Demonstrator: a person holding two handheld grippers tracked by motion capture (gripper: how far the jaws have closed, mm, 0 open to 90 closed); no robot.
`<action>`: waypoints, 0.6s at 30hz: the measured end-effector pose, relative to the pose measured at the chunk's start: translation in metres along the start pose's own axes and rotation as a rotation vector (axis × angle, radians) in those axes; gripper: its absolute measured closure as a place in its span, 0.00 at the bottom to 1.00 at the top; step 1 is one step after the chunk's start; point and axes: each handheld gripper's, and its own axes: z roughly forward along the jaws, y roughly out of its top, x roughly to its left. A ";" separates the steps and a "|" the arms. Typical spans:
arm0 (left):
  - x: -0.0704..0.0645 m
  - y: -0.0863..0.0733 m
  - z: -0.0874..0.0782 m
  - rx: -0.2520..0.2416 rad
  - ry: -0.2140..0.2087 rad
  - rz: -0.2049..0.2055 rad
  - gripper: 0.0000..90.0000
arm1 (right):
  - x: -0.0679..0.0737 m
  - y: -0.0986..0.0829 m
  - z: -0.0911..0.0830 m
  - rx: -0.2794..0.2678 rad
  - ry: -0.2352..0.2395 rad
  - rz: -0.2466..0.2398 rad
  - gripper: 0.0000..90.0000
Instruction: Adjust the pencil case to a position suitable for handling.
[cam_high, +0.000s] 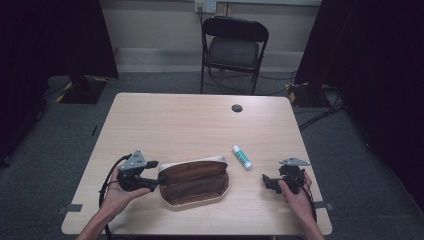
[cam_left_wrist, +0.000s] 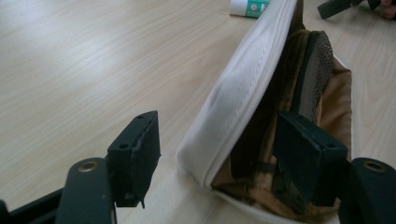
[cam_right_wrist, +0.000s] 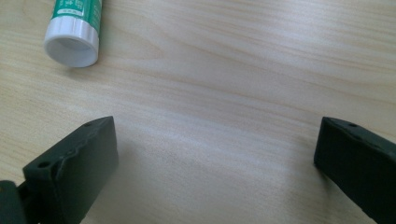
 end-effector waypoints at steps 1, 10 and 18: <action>0.001 -0.004 -0.004 -0.005 0.005 -0.015 0.34 | 0.000 0.000 0.000 0.001 0.002 -0.001 0.00; 0.002 -0.019 -0.004 0.046 0.008 -0.021 0.30 | 0.000 0.000 0.000 0.000 0.000 -0.001 0.00; 0.016 -0.035 -0.005 0.136 0.052 -0.050 0.20 | 0.000 0.000 0.000 0.001 0.001 0.000 0.00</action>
